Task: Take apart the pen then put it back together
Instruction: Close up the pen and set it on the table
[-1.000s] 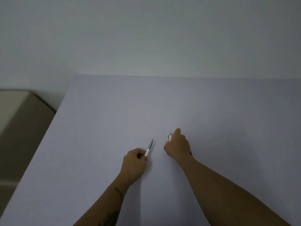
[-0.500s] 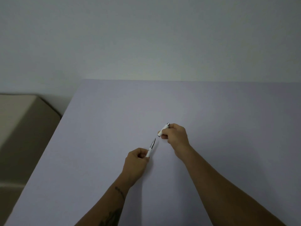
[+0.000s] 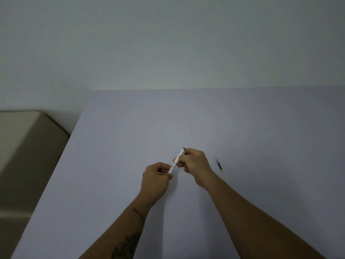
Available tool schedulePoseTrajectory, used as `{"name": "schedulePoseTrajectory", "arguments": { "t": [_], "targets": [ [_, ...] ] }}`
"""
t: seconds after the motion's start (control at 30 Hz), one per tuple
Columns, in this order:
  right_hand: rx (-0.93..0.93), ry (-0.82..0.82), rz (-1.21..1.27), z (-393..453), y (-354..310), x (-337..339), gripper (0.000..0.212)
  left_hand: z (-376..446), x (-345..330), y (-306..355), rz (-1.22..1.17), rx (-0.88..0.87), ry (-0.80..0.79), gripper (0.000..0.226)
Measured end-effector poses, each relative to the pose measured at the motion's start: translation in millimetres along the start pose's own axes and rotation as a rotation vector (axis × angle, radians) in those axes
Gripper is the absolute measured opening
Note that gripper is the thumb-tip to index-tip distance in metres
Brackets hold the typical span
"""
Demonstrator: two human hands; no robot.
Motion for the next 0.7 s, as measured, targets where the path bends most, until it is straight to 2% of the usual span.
{"name": "schedulePoseTrajectory", "arguments": {
  "t": [0.33,0.47,0.57,0.63,0.7],
  "targets": [
    [-0.020,0.052,-0.057,-4,5,9,0.011,-7,-10,10,0.113,-0.099,-0.011,0.010],
    [-0.029,0.030,-0.114,-4,2,11,0.011,-7,-20,6,0.090,-0.133,-0.043,0.013],
    [-0.005,0.096,-0.148,-2,2,16,0.011,-6,-24,1,0.075,-0.182,-0.036,0.010],
    [0.007,0.160,-0.192,-2,2,23,0.012,-3,-19,-5,0.152,-0.240,0.007,0.014],
    [0.016,0.210,-0.299,-1,5,30,0.015,3,-14,-12,0.384,-0.319,0.010,0.032]
  ]
}}
Point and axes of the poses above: each hand's wrist, its own z-axis towards the middle knuckle, its own x-axis out of the back of the hand, y = z × x, the point moved 4 cm from there along z, towards the middle knuckle
